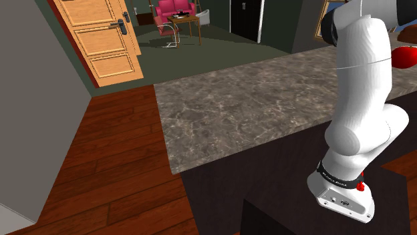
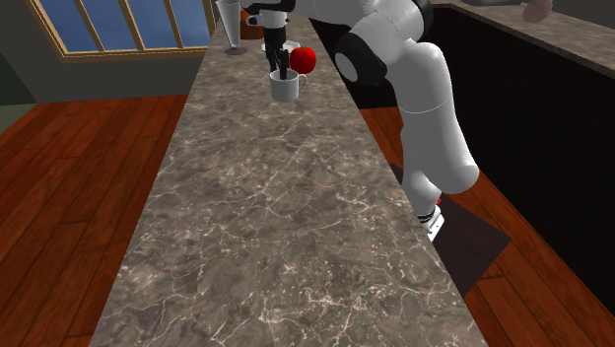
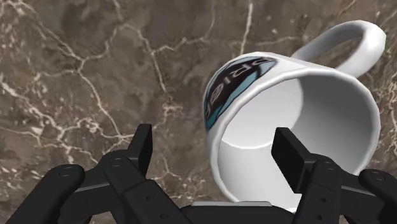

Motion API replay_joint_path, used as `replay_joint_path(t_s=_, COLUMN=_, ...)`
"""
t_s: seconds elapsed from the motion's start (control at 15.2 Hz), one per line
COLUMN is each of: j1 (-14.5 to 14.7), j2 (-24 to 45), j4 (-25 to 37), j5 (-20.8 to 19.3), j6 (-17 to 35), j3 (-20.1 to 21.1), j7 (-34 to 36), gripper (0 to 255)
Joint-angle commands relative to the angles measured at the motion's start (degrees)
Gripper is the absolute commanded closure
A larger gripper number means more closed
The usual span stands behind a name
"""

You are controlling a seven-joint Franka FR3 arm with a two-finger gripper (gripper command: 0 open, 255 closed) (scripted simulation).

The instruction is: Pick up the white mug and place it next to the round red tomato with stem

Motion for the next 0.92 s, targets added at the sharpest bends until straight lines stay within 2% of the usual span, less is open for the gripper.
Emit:
replay_joint_path(t_s=0.0, j1=0.0, j2=0.0, j4=0.0, j5=0.0, j6=0.0, j3=0.0, j7=0.0, gripper=0)
replay_joint_path(t_s=0.07, j1=0.0, j2=0.0, j4=0.0, j5=0.0, j6=0.0, j3=0.0, j7=0.0, gripper=0)
replay_joint_path(t_s=0.33, j1=-4.5, j2=0.7, j4=9.5, j5=0.4, j6=-7.9, j3=1.1, j7=0.7, gripper=0)
replay_joint_path(t_s=0.86, j1=-4.5, j2=0.7, j4=9.5, j5=0.4, j6=-7.9, j3=1.1, j7=0.7, gripper=0)
